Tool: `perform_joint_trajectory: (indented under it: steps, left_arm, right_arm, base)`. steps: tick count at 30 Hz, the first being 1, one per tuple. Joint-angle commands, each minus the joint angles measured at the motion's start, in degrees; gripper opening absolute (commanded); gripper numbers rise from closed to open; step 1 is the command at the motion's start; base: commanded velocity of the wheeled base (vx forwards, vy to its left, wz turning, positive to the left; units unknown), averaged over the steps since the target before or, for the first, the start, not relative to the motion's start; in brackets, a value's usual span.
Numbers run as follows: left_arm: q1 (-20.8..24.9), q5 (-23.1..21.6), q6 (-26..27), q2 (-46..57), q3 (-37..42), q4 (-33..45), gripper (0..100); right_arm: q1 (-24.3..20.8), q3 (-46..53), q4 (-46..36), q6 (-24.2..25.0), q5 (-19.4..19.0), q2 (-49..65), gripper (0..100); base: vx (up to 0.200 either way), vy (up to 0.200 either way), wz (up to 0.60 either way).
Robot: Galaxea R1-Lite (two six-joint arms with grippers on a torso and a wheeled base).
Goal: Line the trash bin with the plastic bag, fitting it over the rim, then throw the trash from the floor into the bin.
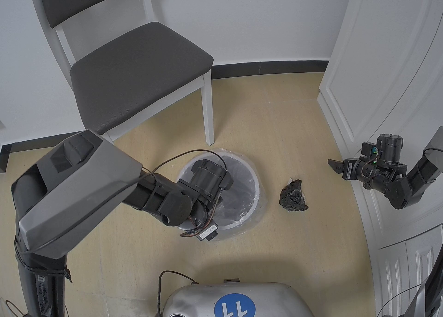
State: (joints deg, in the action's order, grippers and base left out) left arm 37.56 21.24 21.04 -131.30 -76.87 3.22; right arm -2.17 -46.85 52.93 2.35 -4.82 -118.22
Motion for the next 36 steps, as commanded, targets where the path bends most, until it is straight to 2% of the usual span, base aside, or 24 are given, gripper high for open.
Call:
perform_joint_trajectory:
  steps: [1, 7, 12, 21, 29, 36]
  left_arm:
    - [0.9, 0.0, -0.2, 0.7, 0.5, -0.1, 100]
    - [0.7, 0.0, -0.3, -0.2, -0.3, -1.1, 100]
    - [-0.3, 0.1, -0.2, -0.4, -3.9, -3.0, 100]
    - [-1.7, 0.3, -0.5, -11.3, -18.8, -1.5, 100]
    - [-1.7, 0.3, -0.9, -18.5, -31.3, 7.0, 100]
    - [-1.6, 0.3, -2.2, -18.1, -34.0, 15.4, 100]
  right_arm:
    - [0.0, 0.0, 0.1, 0.0, 0.0, 0.0, 100]
    - [0.0, 0.1, 0.1, 0.0, 0.0, 0.2, 100]
    - [0.0, 0.1, 0.1, 0.0, 0.0, 0.3, 100]
    - [0.0, 0.0, 0.0, 0.0, 0.0, -0.1, 100]
    - [0.0, 0.1, 0.0, -0.1, -0.1, -0.3, 100]
    - [0.3, 0.1, -0.1, -0.8, -0.3, -0.3, 100]
  base:
    - [0.000, 0.000, 0.00]
    - [0.000, 0.000, 0.00]
    - [0.000, 0.000, 0.00]
    - [0.000, 0.000, 0.00]
    - [0.000, 0.000, 0.00]
    - [0.000, 0.000, 0.00]
